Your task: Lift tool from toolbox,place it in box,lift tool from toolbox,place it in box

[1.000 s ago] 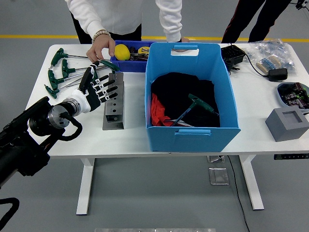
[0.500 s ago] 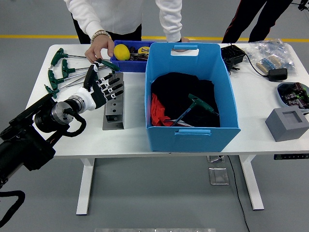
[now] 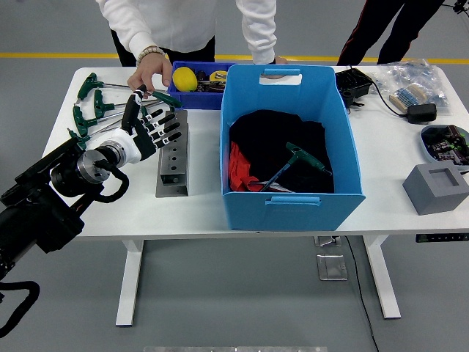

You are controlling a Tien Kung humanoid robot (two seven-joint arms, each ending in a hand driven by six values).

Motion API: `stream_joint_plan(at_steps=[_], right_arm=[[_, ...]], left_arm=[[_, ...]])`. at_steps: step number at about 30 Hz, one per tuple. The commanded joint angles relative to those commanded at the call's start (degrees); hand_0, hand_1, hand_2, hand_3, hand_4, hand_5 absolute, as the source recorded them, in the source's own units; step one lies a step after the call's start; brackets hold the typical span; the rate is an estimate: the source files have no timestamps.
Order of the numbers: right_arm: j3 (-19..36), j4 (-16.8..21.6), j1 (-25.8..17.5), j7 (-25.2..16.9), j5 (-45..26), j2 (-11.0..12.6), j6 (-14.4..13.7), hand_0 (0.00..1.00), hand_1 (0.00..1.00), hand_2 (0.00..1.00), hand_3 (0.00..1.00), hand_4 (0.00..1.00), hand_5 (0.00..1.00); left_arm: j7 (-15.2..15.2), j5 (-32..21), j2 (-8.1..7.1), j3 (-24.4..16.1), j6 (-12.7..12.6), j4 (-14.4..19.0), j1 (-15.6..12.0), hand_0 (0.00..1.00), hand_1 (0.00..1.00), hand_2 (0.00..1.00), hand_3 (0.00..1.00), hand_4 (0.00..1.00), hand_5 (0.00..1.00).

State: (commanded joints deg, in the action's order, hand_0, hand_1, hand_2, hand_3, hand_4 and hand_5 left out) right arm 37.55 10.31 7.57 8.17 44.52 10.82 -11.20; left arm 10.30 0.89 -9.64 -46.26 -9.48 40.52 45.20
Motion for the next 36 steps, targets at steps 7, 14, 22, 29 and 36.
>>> stream_joint_plan(at_steps=[7,14,22,29,36], right_arm=[[-0.34,0.00,-0.07,0.12,0.22,-0.04,0.14,0.629,0.619,0.700,0.539,0.795,0.578],[-1.65,0.00,0.09,0.06,-0.12,-0.05,0.33,0.626,0.619,0.700,0.539,0.795,0.579],[-3.21,0.00,0.38,-0.10,-0.91,-0.13,0.45,0.627,0.619,0.700,0.539,0.795,0.580],[-4.82,0.00,0.71,-0.34,-1.89,-0.22,0.55,0.626,0.619,0.700,0.538,0.794,0.581],[-6.33,0.00,1.41,-0.56,-2.82,-0.22,0.68,0.624,0.618,0.700,0.538,0.794,0.583]], left_arm=[[0.20,-0.90,0.87,0.74,0.99,-0.37,0.61,0.468,0.625,0.792,0.952,0.884,0.962],[-0.01,-1.84,1.67,1.85,1.33,-2.05,1.82,0.470,0.625,0.791,0.951,0.887,0.965],[-0.55,-2.96,1.85,2.60,1.55,-4.42,2.86,0.467,0.626,0.790,0.950,0.890,0.969],[-1.05,-3.96,1.84,2.96,2.07,-6.24,3.54,0.468,0.626,0.787,0.950,0.892,0.971],[-1.83,-5.79,1.73,2.77,3.15,-7.06,4.24,0.468,0.627,0.788,0.950,0.891,0.974]])
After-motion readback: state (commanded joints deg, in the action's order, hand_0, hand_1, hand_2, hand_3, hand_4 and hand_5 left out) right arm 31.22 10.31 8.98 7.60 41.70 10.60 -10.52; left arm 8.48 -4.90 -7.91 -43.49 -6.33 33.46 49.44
